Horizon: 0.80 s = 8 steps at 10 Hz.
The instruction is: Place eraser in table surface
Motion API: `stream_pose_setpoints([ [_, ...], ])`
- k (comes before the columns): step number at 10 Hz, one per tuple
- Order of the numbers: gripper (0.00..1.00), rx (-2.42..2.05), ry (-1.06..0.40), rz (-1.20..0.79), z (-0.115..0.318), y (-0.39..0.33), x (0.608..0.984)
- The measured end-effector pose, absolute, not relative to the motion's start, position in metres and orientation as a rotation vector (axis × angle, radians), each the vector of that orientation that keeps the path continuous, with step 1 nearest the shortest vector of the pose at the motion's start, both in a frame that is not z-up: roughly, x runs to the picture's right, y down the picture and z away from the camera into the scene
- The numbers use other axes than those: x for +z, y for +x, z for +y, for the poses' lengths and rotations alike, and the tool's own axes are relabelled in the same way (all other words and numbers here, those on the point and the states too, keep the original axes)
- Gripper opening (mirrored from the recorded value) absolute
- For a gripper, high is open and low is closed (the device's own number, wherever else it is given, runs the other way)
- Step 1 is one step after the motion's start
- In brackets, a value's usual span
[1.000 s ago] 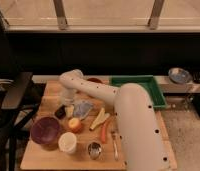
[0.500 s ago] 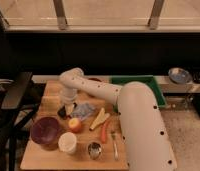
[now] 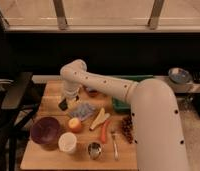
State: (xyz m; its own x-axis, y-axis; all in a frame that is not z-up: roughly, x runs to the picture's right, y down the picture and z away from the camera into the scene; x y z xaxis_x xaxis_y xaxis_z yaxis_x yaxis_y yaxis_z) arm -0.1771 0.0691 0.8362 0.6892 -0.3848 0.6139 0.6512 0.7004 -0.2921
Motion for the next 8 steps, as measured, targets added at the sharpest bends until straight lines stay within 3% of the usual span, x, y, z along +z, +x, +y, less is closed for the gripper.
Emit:
stream_pose_setpoints([
  [8, 0.00, -0.605, -0.352, -0.560, 0.023, -0.166, 0.796],
])
